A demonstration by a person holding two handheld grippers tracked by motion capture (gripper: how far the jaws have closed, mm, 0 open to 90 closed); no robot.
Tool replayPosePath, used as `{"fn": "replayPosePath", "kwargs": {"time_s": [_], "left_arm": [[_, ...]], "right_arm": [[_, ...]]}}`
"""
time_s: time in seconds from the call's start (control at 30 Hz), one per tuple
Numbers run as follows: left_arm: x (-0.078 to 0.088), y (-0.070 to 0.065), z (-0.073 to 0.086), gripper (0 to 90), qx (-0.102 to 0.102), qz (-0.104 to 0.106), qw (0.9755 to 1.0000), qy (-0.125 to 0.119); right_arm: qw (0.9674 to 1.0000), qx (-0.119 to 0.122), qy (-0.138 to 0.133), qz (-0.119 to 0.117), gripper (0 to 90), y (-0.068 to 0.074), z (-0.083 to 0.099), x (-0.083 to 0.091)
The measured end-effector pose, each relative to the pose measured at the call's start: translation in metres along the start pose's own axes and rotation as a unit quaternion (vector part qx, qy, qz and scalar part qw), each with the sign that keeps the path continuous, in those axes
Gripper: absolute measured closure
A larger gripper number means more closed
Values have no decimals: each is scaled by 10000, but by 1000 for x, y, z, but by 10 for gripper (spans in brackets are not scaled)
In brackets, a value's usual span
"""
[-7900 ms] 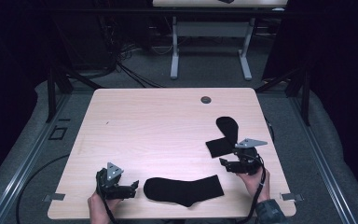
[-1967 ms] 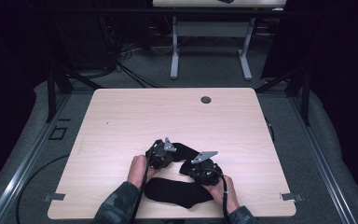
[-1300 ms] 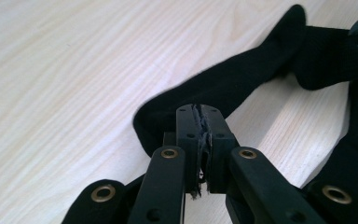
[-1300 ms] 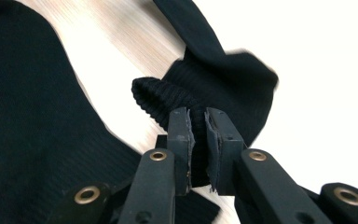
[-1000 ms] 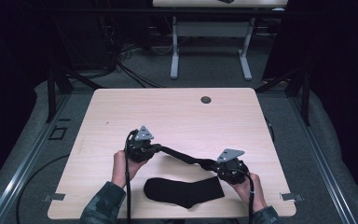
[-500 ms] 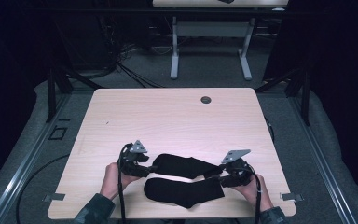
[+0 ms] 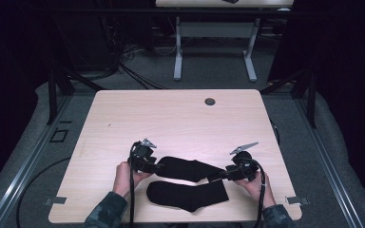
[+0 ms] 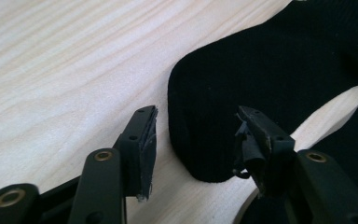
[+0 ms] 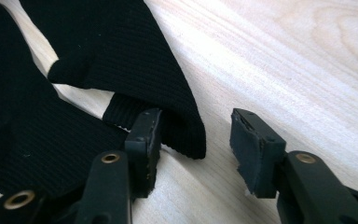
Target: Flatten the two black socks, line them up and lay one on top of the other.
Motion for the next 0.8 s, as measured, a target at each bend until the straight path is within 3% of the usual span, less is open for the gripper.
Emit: {"fn": "replayPosePath", "kwargs": {"time_s": [0.2,0.3,0.43,0.53,0.8], "left_arm": [[-4,1,0,590,-2,-44,9999,110],[-7,0,1,698,-70,-112,9997,185],[-9,-1,2,812,-98,-173,9996,200],[-7,-2,2,862,-106,-169,9997,172],[8,-5,-2,873,-50,-70,9998,-164]], "right_arm": [[9999,104,95,74,737,-1,-2,-2],[9996,107,161,181,813,-1,-3,-3],[9996,77,61,270,833,1,-5,-4],[9987,196,127,445,836,-1,-5,0],[9950,371,-101,921,837,-2,-15,15]]}}
Point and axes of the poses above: each handheld gripper's, and its own axes: x roughly backward along the jaws, z roughly out of its underside, y roughly to its left, the point moved 7 cm from there along -x, roughly forward along the jaws, and after that the axes turned 13 degrees about y, right-handed, at the moved point
